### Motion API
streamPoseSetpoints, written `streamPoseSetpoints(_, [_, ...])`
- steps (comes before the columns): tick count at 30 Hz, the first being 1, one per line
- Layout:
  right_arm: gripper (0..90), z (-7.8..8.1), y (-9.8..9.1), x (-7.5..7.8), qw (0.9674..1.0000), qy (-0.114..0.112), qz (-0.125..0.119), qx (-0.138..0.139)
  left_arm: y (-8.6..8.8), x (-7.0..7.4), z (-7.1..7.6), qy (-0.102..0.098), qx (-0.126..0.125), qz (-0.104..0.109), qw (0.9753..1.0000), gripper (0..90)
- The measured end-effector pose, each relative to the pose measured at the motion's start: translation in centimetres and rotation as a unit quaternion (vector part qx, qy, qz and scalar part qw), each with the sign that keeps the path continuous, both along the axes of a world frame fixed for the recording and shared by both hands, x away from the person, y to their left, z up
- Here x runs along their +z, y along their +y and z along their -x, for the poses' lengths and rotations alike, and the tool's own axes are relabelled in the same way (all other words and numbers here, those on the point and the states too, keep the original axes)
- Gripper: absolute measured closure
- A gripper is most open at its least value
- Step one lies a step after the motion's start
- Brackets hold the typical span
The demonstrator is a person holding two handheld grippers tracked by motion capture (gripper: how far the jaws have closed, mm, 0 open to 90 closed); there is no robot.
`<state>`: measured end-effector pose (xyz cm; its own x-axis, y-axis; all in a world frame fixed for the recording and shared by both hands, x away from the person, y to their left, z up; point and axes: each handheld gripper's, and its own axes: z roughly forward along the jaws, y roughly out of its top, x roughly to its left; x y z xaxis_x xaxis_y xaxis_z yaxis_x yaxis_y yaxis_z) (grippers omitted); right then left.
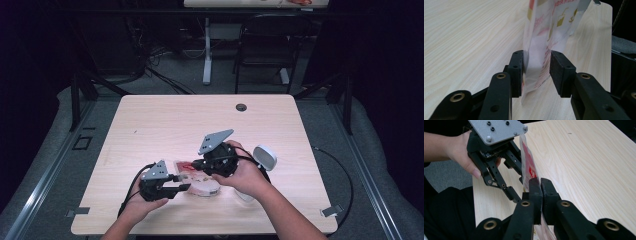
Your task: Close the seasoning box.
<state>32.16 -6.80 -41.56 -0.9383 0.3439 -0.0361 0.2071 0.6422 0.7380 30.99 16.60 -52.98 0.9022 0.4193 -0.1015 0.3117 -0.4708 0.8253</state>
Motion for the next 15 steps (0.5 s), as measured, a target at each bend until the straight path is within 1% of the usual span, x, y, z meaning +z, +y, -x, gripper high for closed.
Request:
streamPoseSetpoints(3, [89.5, -0.04, 0.03, -0.03, 1.0, -0.001, -0.002, 0.004, -0.01, 0.0, 0.01, -0.001, 0.0, 0.0, 1.0, 64.1])
streamPoseSetpoints(5, [89.7, -0.1, -0.03, 0.0, 0.9999, -0.005, 0.002, 0.012, -0.01, 0.0, 0.0, -0.002, -0.001, -0.001, 1.0, 64.2])
streamPoseSetpoints(8, [90.0, -0.05, -0.05, -0.04, 0.9998, -0.013, 0.002, 0.017, -0.03, 0.0, 0.04, -0.001, -0.002, 0.0, 1.0, 64.2])
streamPoseSetpoints(10, [90.0, -0.05, -0.07, -0.03, 0.9998, -0.014, 0.002, 0.017, -0.05, 0.01, 0.06, -0.002, -0.004, 0.0, 1.0, 64.2])
streamPoseSetpoints(12, [90.0, 0.0, -0.1, -0.01, 0.9996, -0.02, 0.005, 0.021, -0.06, 0.03, 0.09, -0.002, -0.003, -0.002, 1.0, 63.7])
streamPoseSetpoints(15, [90.0, 0.23, -0.03, -0.05, 0.9995, -0.027, 0.003, 0.019, -0.09, -0.01, 0.11, 0.001, -0.007, 0.001, 1.0, 62.6])
